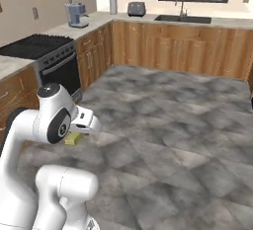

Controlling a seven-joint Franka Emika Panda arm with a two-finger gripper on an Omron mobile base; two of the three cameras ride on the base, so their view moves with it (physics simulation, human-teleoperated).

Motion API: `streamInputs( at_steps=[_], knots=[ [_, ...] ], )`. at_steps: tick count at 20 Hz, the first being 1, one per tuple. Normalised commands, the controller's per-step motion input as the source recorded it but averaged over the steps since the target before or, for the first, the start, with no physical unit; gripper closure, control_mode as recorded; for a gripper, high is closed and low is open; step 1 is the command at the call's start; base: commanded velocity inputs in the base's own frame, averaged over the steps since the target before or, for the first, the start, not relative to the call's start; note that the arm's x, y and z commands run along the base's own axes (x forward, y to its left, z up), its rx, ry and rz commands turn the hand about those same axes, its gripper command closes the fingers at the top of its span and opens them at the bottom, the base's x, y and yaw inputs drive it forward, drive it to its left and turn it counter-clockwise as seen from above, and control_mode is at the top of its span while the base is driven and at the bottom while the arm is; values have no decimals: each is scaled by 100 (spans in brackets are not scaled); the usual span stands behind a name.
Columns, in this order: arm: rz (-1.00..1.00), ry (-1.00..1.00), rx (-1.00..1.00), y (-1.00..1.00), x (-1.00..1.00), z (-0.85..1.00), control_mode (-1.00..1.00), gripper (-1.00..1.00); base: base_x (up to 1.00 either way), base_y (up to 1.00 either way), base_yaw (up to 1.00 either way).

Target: Retrieve the butter from the fridge and place it on a plate on the dining table. Then retrieve the butter knife by the fridge and place it near the plate.

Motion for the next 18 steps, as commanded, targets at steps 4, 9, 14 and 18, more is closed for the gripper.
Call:
streamInputs(
  at_steps=[4, 9, 14, 18],
  knots=[
    [0, 0, 0, 0, 0, 0, 100, 100, -1, -39, -42],
    [0, 0, 0, 0, 0, 0, 100, 100, -12, -36, -42],
    [0, 0, 0, 0, 0, 0, 100, 100, 15, -93, -24],
    [0, 0, 0, 0, 0, 0, 100, 100, 26, -99, -7]
  ],
)
